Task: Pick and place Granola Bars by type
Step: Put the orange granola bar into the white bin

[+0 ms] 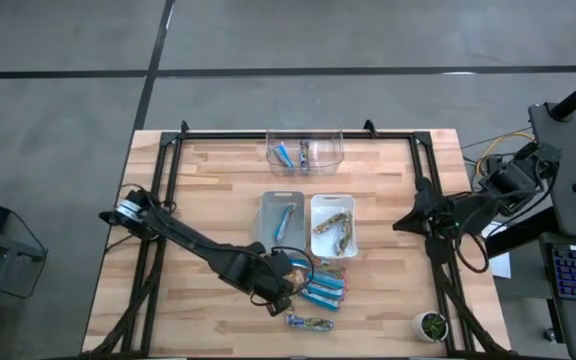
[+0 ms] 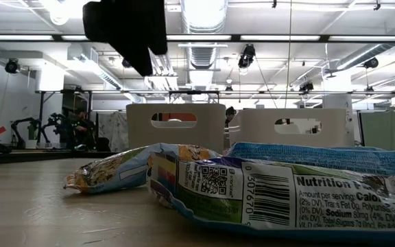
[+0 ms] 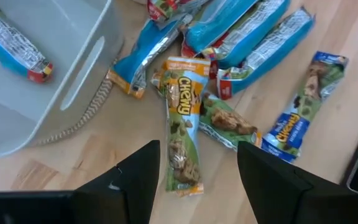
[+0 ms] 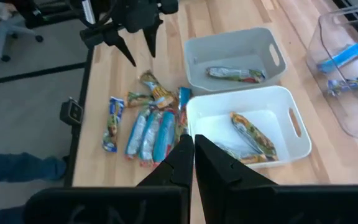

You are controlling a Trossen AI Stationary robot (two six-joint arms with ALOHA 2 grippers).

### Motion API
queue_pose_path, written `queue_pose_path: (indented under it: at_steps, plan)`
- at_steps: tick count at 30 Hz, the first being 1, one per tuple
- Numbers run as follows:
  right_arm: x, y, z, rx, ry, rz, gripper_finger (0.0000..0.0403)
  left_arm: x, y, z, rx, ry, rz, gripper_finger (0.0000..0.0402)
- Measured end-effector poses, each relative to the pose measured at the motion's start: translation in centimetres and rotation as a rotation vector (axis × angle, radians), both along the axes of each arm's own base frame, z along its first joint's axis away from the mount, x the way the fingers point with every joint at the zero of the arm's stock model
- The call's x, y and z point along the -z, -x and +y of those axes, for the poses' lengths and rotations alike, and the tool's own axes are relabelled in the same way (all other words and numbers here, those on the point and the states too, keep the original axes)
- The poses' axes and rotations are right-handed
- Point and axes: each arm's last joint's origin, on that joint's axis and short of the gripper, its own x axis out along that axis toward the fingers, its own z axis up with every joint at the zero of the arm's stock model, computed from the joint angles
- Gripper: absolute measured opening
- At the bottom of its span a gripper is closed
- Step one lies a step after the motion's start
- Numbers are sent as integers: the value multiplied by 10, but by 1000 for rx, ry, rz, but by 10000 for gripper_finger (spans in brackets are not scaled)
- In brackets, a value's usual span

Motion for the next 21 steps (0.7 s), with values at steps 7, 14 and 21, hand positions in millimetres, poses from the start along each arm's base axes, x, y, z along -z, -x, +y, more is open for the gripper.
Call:
queue_pose_path:
  at_steps: [7, 14, 21]
  plan:
    - [1, 1, 0, -26, 28, 16, 8, 23, -10, -3, 20, 20, 65, 197]
    - [2, 1, -1, -34, 39, 19, 8, 44, -18, -7, 41, 22, 109, 197]
    - [2, 1, -1, -39, 47, 21, 8, 52, -20, -3, 36, 4, 133, 197]
